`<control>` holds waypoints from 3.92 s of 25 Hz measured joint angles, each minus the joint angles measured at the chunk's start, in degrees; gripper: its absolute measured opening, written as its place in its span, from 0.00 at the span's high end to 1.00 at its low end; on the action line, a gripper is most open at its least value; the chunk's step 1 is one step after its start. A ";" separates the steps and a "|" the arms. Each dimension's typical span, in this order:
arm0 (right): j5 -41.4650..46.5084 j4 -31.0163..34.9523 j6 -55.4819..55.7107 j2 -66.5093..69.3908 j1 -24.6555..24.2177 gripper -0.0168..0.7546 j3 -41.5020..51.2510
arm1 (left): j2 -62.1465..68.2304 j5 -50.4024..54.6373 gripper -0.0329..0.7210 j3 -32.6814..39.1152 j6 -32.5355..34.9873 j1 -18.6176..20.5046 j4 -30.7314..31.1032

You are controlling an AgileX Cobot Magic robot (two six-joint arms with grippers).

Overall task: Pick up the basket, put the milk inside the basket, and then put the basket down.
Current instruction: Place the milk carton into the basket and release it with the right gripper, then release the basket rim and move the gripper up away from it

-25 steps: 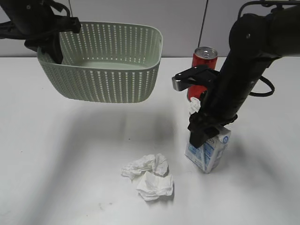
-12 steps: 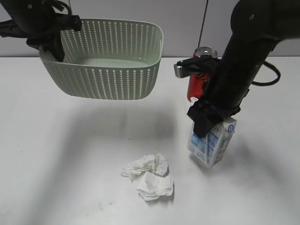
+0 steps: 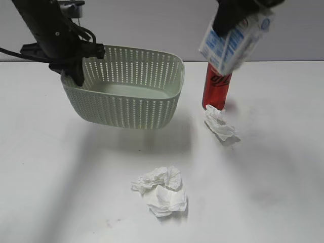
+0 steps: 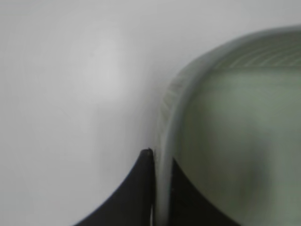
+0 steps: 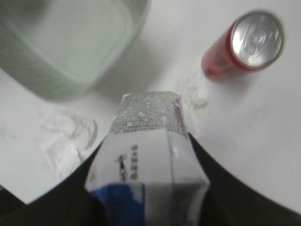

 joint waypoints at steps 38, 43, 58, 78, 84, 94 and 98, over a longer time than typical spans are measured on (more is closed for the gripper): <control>-4.46 -2.58 18.06 28.35 6.41 0.15 -13.12 | 3.87 -5.19 0.96 0.18 0.56 -2.11 1.64; -0.76 -2.56 17.15 26.76 6.33 0.14 -17.92 | 3.87 -4.59 0.96 0.18 0.56 -1.81 0.63; -0.13 0.12 9.31 10.46 -11.25 0.18 -9.98 | 3.69 -0.37 0.96 0.18 0.55 0.87 -7.12; -3.42 -2.98 7.07 -34.96 -19.33 0.21 44.06 | 2.47 1.03 0.96 0.18 0.63 1.65 -10.08; -7.96 -2.98 7.01 -55.39 -19.33 0.21 59.94 | 2.47 -1.29 0.96 0.18 0.65 1.65 -10.08; -8.74 -2.68 6.96 -84.15 -19.33 0.21 73.88 | 2.47 -4.61 0.96 0.18 -0.25 1.65 -9.48; -9.13 -2.33 6.90 -93.14 -19.33 0.21 74.91 | 2.47 -6.06 0.96 0.18 -2.04 1.65 -6.84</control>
